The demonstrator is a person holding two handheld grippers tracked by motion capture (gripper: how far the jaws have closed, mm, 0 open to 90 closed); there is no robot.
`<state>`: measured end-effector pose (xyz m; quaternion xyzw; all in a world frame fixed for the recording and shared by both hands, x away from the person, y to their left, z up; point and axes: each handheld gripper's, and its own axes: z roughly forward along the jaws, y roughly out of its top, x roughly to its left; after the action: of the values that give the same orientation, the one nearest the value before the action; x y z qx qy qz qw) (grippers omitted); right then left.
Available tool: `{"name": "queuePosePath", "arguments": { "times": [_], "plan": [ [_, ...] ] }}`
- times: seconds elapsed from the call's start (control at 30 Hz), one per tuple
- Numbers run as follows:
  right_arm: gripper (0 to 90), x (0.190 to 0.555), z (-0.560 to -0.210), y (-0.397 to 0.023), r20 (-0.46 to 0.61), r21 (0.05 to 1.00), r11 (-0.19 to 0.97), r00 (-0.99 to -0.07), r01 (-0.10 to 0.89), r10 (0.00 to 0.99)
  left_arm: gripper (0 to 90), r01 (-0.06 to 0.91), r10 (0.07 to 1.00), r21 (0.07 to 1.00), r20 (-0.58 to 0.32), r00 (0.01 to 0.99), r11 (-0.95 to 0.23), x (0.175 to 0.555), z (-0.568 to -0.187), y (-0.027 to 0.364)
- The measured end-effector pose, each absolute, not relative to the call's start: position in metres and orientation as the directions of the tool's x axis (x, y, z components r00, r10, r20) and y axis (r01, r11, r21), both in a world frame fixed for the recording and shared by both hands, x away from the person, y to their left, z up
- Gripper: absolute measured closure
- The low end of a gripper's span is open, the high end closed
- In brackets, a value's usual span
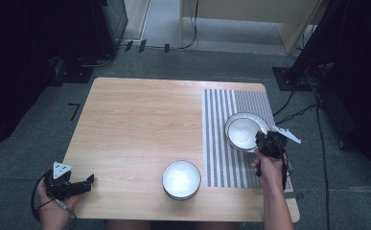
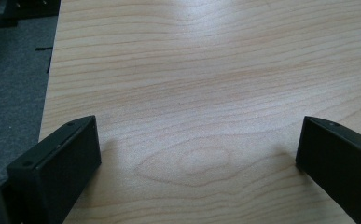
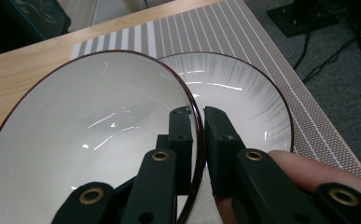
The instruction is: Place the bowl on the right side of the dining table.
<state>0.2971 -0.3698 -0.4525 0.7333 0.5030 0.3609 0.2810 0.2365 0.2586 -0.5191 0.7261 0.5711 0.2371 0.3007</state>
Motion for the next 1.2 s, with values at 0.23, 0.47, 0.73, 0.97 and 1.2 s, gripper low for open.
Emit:
{"name": "queuePosePath", "arguments": {
  "times": [0.23, 0.47, 0.73, 0.97, 1.2],
  "plan": [
    [83.3, 0.306, -0.459, -0.377, 0.23, 0.772, -0.335, 0.254, 0.54, 0.939, 0.0, 0.687, 0.972, 0.707, 0.001, 0.235, -0.167, 0.236, -0.519, 0.259],
    [83.3, 0.314, -0.463, -0.383, 0.228, 0.764, -0.352, 0.285, 0.54, 0.931, 0.0, 0.687, 0.972, 0.707, 0.001, 0.235, -0.167, 0.236, -0.519, 0.259],
    [83.3, 0.321, -0.468, -0.39, 0.225, 0.758, -0.364, 0.307, 0.541, 0.925, 0.0, 0.687, 0.972, 0.707, 0.001, 0.235, -0.167, 0.236, -0.519, 0.259],
    [83.2, 0.324, -0.471, -0.394, 0.229, 0.752, -0.379, 0.325, 0.539, 0.917, 0.0, 0.687, 0.972, 0.707, 0.001, 0.236, -0.168, 0.236, -0.519, 0.259],
    [82.9, 0.329, -0.473, -0.397, 0.274, 0.724, -0.424, 0.337, 0.545, 0.901, 0.0, 0.687, 0.972, 0.707, 0.001, 0.236, -0.167, 0.236, -0.519, 0.259]
  ]
}}
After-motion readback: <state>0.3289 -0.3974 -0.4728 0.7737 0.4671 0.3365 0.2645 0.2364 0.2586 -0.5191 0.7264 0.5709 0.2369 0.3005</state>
